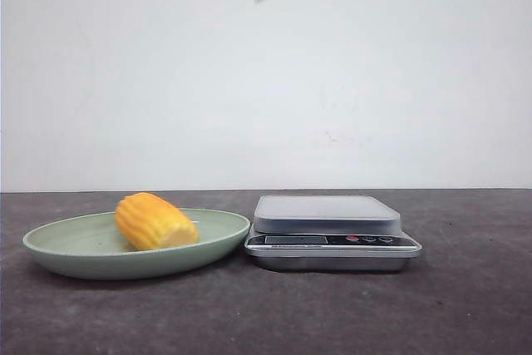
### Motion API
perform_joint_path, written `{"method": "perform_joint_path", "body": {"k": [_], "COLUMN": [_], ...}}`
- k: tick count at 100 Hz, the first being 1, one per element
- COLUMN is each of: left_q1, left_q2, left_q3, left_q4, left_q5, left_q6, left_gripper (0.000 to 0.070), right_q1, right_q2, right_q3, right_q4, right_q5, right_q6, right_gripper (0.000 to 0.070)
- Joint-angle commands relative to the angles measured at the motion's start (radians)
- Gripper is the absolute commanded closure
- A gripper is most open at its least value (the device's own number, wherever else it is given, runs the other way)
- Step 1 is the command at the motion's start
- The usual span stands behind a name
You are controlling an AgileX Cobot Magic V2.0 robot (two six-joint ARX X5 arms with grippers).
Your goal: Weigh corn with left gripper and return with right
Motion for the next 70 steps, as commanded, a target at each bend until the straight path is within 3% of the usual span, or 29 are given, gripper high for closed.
{"method": "perform_joint_path", "body": {"k": [1, 10, 17, 36, 70], "left_q1": [-0.007, -0.007, -0.007, -0.007, -0.007], "left_q2": [0.006, 0.006, 0.006, 0.006, 0.006], "left_q3": [0.014, 0.007, 0.0, -0.047, -0.067], "left_q4": [-0.032, -0.032, -0.032, -0.016, -0.023], "left_q5": [-0.022, -0.092, -0.151, -0.237, -0.264], "left_q6": [-0.016, -0.068, -0.089, -0.089, -0.108], "left_gripper": [0.0696, 0.0696, 0.0696, 0.0696, 0.0696], "right_q1": [0.012, 0.018, 0.026, 0.055, 0.056], "right_q2": [-0.053, -0.161, -0.246, -0.446, -0.534], "right_q3": [0.014, 0.013, -0.002, -0.108, -0.13], "right_q4": [-0.066, -0.13, -0.115, 0.04, 0.023], "right_q5": [0.069, 0.152, 0.188, 0.189, 0.186], "right_q6": [-0.162, -0.206, -0.246, -0.388, -0.393], "right_gripper": [0.0427, 0.07, 0.0699, 0.07, 0.07]}}
